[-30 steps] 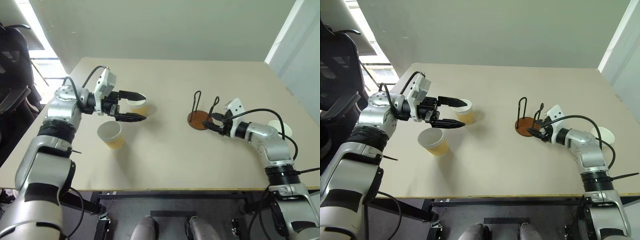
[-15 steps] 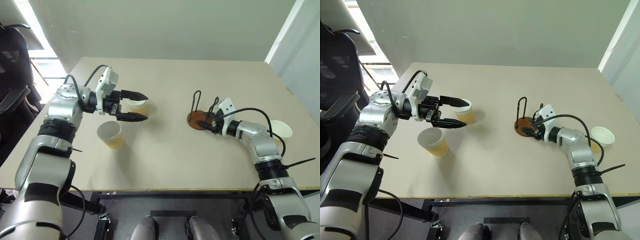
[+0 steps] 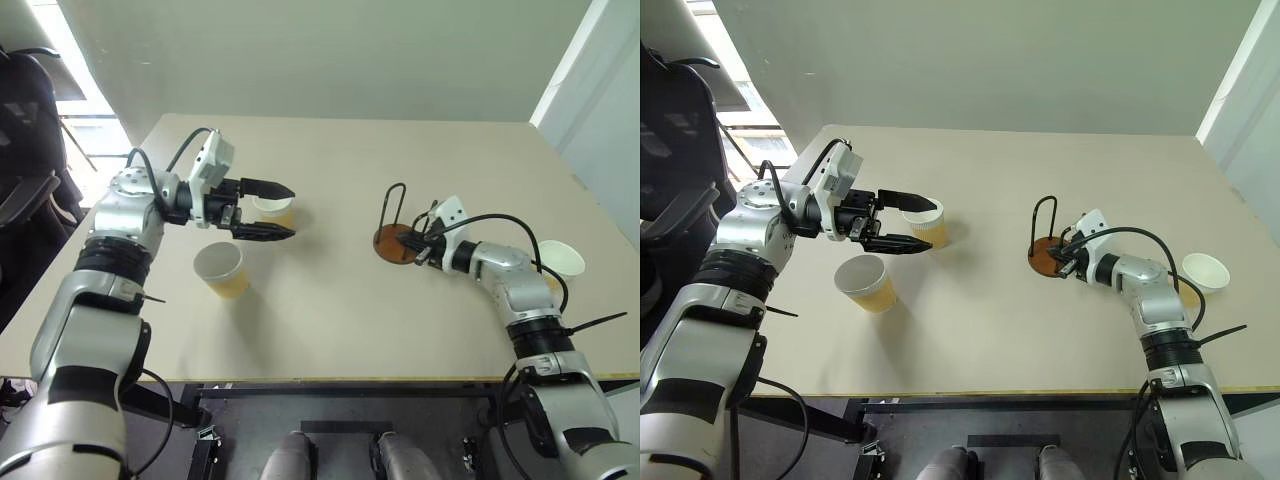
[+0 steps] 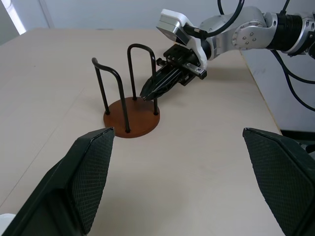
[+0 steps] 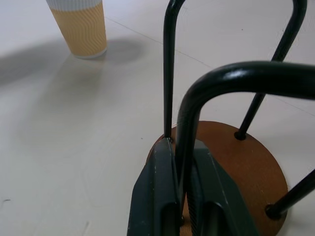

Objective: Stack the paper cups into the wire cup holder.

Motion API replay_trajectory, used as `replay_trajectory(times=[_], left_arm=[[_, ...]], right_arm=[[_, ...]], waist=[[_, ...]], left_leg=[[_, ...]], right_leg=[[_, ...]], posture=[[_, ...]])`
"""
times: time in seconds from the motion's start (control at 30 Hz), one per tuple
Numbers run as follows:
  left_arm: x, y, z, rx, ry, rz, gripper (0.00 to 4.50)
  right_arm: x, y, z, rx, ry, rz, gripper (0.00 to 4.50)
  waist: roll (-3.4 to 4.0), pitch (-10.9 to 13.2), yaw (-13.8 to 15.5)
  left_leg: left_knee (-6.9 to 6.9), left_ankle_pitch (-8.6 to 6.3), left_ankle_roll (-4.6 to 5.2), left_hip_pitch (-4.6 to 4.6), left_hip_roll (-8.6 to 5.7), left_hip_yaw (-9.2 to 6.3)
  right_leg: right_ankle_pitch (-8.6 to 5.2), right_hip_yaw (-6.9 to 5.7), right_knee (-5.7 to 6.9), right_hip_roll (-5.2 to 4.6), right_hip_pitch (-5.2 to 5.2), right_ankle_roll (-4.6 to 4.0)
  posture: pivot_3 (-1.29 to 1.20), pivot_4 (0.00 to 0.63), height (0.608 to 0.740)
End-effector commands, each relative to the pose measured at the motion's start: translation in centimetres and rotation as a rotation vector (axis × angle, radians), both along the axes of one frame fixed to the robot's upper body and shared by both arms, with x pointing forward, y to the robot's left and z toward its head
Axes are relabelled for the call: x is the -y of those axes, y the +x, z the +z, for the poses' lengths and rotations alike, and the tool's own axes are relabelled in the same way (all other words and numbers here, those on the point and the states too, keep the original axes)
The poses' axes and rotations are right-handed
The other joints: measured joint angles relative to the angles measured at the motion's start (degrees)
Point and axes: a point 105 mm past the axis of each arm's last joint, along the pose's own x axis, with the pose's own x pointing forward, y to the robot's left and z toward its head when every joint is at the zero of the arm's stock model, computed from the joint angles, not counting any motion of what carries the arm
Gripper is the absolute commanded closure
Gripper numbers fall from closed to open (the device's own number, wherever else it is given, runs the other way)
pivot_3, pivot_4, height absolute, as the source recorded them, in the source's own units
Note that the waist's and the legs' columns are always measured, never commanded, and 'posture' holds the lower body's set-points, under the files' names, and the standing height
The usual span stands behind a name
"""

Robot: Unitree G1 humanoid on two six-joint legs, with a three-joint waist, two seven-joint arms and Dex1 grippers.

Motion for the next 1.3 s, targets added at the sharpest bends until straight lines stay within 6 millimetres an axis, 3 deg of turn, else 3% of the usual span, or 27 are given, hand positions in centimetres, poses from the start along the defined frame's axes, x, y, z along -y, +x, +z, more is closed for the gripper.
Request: replay_trajectory(times=[0.03, 0.43, 0.97, 1.3], left_arm=[[0.0, -0.4, 1.3, 0.043, -0.008, -0.039, 0.00], [-0.7, -0.6, 1.1, 0.041, -0.005, -0.025, 0.00], [-2.1, -0.9, 0.9, 0.040, 0.003, 0.010, 0.00], [-3.2, -0.9, 0.4, 0.039, 0.012, 0.046, 0.00]], right_arm=[[-0.1, -0.1, 1.0, 0.015, -0.012, 0.045, 4.46], [-1.7, -2.0, 2.4, 0.000, -0.067, 0.317, 4.46], [-2.0, -4.6, 1.8, -0.078, -0.170, 0.543, 4.46], [-3.2, -6.1, 1.5, -0.100, -0.179, 0.645, 4.46]], waist=[[0.00, 0.0, 0.0], [0.00, 0.0, -0.1], [0.00, 0.0, -0.1], [0.00, 0.0, -0.1]], left_leg=[[0.00, 0.00, 0.00, 0.00, 0.00, 0.00], [-0.02, 0.00, 0.00, -0.09, 0.00, 0.00], [0.02, 0.02, -0.04, -0.16, 0.00, 0.00], [0.03, 0.03, -0.05, -0.17, 0.01, 0.00]], right_leg=[[0.00, 0.00, 0.00, 0.00, 0.00, 0.00], [-0.02, -0.01, 0.00, 0.01, -0.09, -0.05], [-0.23, -0.03, 0.05, 0.01, -0.15, -0.49], [-0.24, -0.04, 0.05, 0.01, -0.15, -0.51]], posture=[[0.00, 0.150, 0.740], [0.00, 0.150, 0.740], [0.00, 0.150, 0.740], [0.00, 0.150, 0.740]])
